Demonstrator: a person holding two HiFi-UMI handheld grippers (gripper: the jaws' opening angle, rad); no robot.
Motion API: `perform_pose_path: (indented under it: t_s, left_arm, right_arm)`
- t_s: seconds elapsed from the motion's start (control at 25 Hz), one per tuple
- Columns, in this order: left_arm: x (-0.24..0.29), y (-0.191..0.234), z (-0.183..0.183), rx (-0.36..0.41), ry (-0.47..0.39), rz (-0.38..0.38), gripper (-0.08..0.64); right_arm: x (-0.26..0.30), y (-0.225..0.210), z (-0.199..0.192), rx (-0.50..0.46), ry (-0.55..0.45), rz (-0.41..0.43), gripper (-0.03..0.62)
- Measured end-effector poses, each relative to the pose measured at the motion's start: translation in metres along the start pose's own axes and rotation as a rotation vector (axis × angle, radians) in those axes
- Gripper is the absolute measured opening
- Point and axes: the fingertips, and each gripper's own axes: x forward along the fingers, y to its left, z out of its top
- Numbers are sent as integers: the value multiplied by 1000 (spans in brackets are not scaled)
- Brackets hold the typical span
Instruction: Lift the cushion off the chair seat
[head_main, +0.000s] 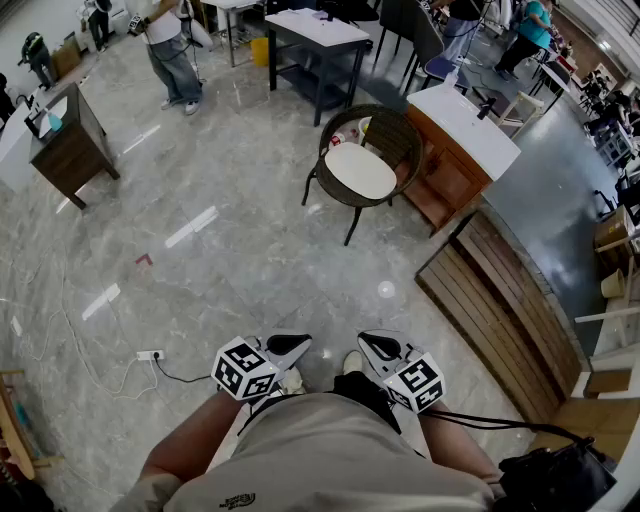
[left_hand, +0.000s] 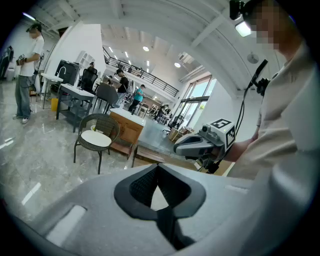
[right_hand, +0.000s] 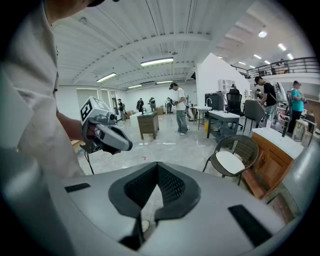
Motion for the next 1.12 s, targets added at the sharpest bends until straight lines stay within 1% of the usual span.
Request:
perform_pose_path:
  t_s: [0.12, 0.28, 0.48, 0.68, 0.84, 0.96, 1.12]
  left_arm:
    - [1, 0, 3, 15, -17, -7, 8]
    - [3, -3, 10, 32, -34, 5, 8]
    - [6, -21, 20, 38, -38, 15, 8]
    - [22, -34, 23, 53, 0, 28, 8]
    - [42, -44, 31, 72, -1, 38, 8]
    - [56, -43, 41, 76, -12, 55, 8]
    - [64, -33, 43, 57, 2, 57, 8]
  right_arm:
    - [-1, 0, 0, -14, -1, -8, 12]
    - [-4, -3, 5, -36, -20, -10, 12]
    - [-19, -9, 11, -40, -58, -19, 12]
    - [-32, -18, 0, 0, -75, -8, 12]
    - [-38, -32, -15, 7, -88, 9, 14]
    - [-36, -47, -16, -16, -95, 17, 15]
    - [-32, -64, 1, -91, -106, 24, 15]
